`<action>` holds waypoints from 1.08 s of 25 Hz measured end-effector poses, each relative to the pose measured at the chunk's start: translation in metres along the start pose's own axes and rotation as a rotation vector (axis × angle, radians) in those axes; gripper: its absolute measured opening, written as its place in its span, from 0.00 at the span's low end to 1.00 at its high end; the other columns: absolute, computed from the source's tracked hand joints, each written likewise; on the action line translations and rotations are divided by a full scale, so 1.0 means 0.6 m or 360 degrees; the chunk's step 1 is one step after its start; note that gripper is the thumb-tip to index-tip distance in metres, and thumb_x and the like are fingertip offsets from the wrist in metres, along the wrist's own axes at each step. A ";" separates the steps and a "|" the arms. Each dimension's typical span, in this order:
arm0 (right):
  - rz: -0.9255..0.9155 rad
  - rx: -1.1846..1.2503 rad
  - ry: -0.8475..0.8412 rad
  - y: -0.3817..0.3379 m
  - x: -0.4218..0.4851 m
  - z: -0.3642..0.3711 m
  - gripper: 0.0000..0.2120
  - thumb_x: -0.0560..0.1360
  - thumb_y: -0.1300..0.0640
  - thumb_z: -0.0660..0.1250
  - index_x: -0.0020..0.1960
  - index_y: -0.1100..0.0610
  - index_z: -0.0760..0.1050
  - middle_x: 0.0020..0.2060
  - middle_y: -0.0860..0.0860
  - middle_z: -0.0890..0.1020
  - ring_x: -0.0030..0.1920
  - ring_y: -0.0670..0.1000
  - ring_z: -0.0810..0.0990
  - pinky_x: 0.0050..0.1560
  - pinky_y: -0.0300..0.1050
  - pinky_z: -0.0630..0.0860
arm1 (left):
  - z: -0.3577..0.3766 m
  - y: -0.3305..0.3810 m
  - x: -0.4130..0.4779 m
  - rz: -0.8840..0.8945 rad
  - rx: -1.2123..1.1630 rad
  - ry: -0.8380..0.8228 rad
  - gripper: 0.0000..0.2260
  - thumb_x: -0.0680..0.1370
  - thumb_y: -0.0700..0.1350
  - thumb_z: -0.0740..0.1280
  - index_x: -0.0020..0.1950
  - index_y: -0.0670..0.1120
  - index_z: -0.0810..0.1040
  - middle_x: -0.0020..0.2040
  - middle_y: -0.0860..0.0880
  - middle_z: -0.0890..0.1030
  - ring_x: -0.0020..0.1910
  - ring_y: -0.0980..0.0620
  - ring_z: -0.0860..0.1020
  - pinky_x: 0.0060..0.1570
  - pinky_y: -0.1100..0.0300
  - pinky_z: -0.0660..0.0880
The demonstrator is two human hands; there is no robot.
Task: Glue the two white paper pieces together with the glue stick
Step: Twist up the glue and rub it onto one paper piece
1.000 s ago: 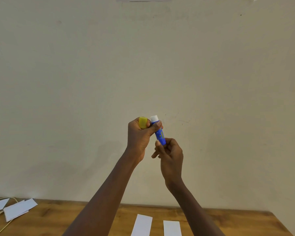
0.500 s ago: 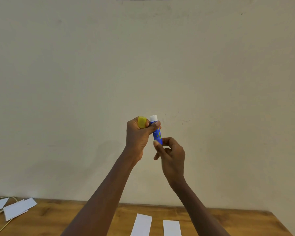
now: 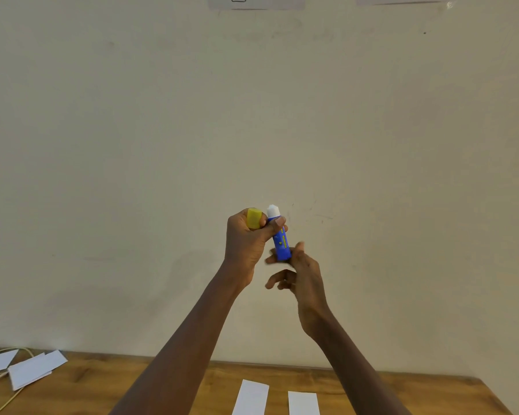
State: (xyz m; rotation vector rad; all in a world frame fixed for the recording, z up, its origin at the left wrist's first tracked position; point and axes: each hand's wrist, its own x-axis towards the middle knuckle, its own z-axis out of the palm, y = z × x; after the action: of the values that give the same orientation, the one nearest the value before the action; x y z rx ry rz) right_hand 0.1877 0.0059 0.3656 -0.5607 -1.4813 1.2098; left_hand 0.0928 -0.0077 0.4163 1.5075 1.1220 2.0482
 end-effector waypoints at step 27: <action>-0.0080 -0.0123 0.0055 -0.005 -0.008 -0.009 0.07 0.76 0.54 0.57 0.50 0.56 0.71 0.42 0.52 0.80 0.24 0.43 0.77 0.26 0.30 0.71 | 0.005 -0.002 -0.004 0.0076 0.0151 0.0042 0.19 0.70 0.36 0.70 0.27 0.46 0.62 0.25 0.51 0.74 0.34 0.50 0.83 0.40 0.63 0.78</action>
State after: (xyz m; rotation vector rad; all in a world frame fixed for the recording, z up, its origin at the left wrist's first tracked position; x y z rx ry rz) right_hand 0.1949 0.0031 0.3658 -0.5897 -1.5093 1.1026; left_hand 0.0959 -0.0075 0.4143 1.5708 1.2207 2.0784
